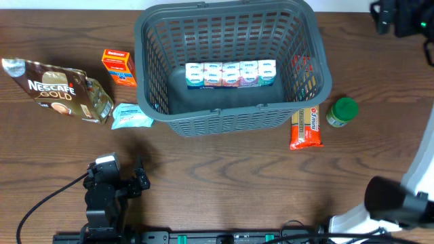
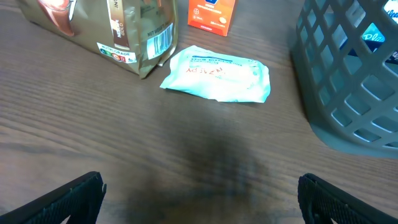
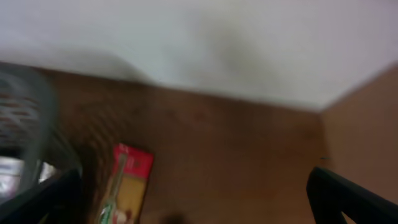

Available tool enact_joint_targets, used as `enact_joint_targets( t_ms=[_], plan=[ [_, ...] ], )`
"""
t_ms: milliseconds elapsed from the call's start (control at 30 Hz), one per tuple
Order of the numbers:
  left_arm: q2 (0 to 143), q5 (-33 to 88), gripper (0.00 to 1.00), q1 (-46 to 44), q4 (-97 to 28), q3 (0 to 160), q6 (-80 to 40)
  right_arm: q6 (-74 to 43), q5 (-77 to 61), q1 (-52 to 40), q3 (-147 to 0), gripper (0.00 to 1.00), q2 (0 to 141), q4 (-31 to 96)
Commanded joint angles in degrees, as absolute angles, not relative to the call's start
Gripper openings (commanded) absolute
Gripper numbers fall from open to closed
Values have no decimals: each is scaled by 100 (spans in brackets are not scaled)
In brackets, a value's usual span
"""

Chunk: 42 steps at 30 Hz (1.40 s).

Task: Pack container
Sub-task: 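Move the right gripper to the green-lidded jar and grasp it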

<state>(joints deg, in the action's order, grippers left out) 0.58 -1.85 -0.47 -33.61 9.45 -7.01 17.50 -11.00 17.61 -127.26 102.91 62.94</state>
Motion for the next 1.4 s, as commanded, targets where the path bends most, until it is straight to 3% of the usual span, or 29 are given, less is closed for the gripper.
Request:
enact_joint_targets(
  t_ms=[0,400,900,1367],
  plan=[
    [23,-191,98,-19,-3352,873,-602,1330,-1605,1935,-12505,99,10842,6641],
    [23,-191,98,-19,-3352,873,-602,919,-1094,1791,-11719,97,12154,7655],
    [23,-191,99,-19,-3352,873,-602,-47,-454,1385,-9782,96,12171,6840],
    [23,-191,99,-19,-3352,873,-602,-261,-141,1372,-9623,93,12162,7314]
  ],
)
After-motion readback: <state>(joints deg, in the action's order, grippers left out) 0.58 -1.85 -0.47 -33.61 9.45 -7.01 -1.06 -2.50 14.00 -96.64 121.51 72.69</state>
